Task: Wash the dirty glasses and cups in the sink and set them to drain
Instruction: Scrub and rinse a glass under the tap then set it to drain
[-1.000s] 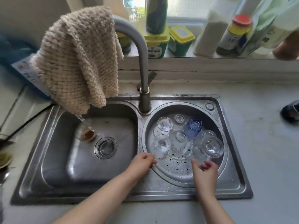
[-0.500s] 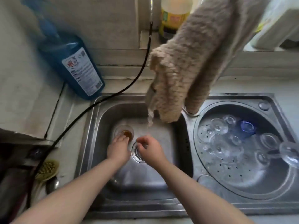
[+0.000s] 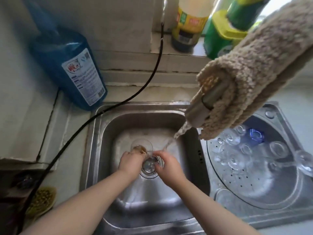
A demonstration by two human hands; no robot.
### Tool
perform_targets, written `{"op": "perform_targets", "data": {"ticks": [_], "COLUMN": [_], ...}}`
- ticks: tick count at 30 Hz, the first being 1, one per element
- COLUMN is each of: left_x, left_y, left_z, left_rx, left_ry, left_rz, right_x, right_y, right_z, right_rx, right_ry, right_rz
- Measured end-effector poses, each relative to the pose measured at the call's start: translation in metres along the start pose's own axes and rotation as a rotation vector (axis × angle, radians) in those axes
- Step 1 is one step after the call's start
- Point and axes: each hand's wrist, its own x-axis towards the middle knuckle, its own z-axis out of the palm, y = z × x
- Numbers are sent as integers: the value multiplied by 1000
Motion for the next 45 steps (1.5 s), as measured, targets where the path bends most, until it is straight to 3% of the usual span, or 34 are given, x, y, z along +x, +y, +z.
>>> {"op": "perform_targets", "data": {"ticks": [3,7,11,15,18,21,26,29,32,34,37,39,41,43,45], "left_x": [-10,-33,-52,-71,-87,-91,-77,-68,-64,-65,-69,-68,-70,-71,-70], "left_y": [17,32,34,38,42,51,68,75,71,67,68,67,66,66,65], "left_z": [-22,-40,-54,-57,-61,-61,-68,-72,-75,-78,-83,-82,-82,-78,-73], "left_rx": [-22,-14,-33,-278,-470,-713,-944,-959,-1019,-1026,-1020,-1011,-1008,-1009,-1020], "left_ry": [22,52,346,709,610,408,468,532,476,443,437,456,452,450,481], "left_rz": [156,319,417,296,11,-47,-123,-153,-142,-130,-95,-102,-111,-102,-126], "right_x": [-10,-26,-34,-39,-46,-53,-61,-61,-57,-49,-31,-26,-32,-43,-48], "right_y": [1,5,7,-12,-26,-37,-62,-69,-59,-45,-28,-25,-27,-39,-51], "right_z": [-9,-28,-49,-75,-90,-101,-122,-130,-133,-140,-153,-148,-132,-121,-117], "right_rx": [-157,-419,-524,-516,-527,-531,-458,-359,-275,-467,-967,-1034,-825,-389,-121], "right_ry": [27,88,87,13,5,-42,-133,-261,-417,-462,-385,-360,-424,-531,-563], "right_rz": [-259,-364,-405,-434,-438,-412,-347,-326,-396,-484,-791,-829,-677,-478,-437]}}
